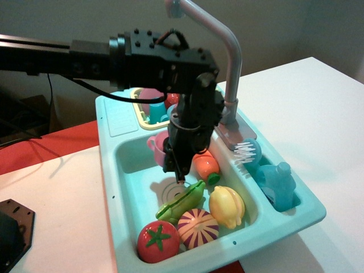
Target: Put cup from counter to sink
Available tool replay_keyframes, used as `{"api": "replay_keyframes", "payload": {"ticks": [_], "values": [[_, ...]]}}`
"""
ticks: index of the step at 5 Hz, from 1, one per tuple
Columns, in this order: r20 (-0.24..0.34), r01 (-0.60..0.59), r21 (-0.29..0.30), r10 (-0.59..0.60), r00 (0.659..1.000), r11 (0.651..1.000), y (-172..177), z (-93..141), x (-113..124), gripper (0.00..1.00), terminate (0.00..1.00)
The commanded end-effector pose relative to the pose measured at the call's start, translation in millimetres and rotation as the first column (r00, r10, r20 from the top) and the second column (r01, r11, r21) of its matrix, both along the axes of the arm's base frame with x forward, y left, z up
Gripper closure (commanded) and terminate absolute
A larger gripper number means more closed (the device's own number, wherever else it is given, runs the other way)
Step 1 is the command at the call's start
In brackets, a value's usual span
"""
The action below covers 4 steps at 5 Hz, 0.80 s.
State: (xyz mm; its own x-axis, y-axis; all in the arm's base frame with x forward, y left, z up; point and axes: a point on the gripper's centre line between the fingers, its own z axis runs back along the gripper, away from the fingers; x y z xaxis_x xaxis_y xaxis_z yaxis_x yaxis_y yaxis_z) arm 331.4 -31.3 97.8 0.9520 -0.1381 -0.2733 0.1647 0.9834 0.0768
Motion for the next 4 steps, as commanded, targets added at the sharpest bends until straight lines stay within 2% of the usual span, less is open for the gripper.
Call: {"api": "replay_keyframes", "payload": {"ticks": [1, 2, 4], "values": [[0.012, -0.022, 0.007, 0.022, 1.000, 1.000, 13, -9, -5, 1.00, 0.00], [-0.021, -0.019, -0.015, 0.019, 1.000, 1.000, 15, -7, -8, 0.00, 0.00], [-0.031, -0.054, -0.027, 0.053, 0.998, 0.998, 22, 13, -13, 0.00, 0.00]]}}
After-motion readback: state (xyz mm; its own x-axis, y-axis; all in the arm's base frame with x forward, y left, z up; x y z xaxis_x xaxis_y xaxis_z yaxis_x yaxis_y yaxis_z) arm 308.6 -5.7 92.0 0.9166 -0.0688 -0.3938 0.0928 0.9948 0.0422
